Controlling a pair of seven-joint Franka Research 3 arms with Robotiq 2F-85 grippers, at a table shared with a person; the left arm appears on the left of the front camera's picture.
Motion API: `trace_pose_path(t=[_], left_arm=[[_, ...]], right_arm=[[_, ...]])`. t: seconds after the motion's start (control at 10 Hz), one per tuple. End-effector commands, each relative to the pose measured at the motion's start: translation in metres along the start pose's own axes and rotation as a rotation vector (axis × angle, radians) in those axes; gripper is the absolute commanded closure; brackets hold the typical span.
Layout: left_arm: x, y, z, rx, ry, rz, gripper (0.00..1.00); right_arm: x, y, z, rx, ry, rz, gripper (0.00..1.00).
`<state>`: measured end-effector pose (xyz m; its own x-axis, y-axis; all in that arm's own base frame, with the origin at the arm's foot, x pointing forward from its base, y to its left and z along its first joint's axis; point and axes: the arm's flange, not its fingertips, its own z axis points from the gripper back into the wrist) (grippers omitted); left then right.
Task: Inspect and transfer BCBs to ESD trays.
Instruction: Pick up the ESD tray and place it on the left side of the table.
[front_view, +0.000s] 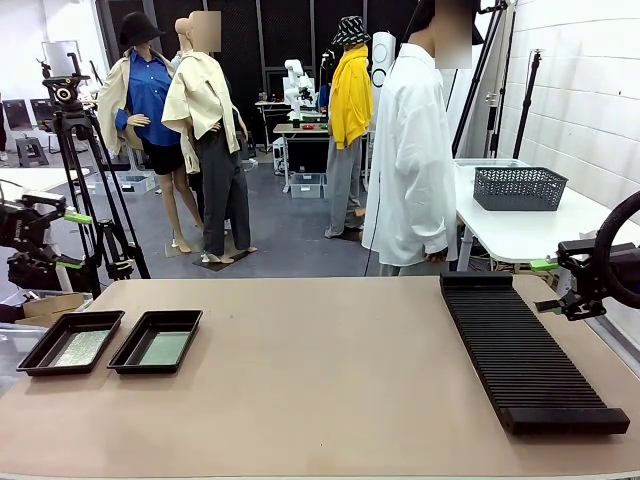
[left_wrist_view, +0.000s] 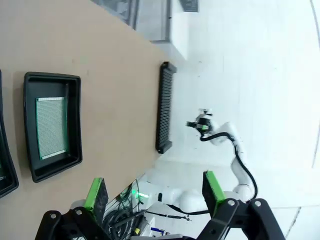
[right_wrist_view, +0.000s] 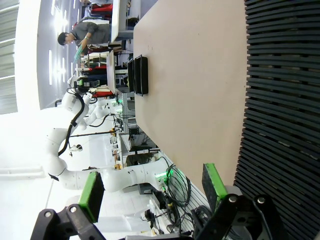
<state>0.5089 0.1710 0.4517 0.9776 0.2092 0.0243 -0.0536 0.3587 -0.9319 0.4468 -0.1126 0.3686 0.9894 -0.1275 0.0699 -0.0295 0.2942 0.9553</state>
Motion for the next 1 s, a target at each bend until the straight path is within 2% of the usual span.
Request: trace_pose_path(t=[0.0, 0.2, 0.4, 0.6, 0.9], left_arm=[[-0.012, 0.02, 0.002, -0.12, 0.01, -0.049, 0.0], [-0.024, 0.035, 0.012, -0.17, 0.035, -0.046, 0.0], [-0.03, 0.049, 0.016, -0.186, 0.072, -0.111, 0.0], [-0.036, 0.058, 0.022, -0.204, 0.093, -0.123, 0.0], [-0.038, 0.064, 0.007, -0.185, 0.181, -0.117, 0.0]], right_arm=[[-0.003, 0.001, -0.001, -0.008, -0.007, 0.0, 0.0], [-0.003, 0.001, -0.001, -0.008, -0.007, 0.0, 0.0], [-0.003, 0.001, -0.001, -0.008, -0.007, 0.0, 0.0], [-0.003, 0.001, -0.001, -0.008, -0.007, 0.0, 0.0], [-0.003, 0.001, -0.001, -0.008, -0.007, 0.0, 0.0]])
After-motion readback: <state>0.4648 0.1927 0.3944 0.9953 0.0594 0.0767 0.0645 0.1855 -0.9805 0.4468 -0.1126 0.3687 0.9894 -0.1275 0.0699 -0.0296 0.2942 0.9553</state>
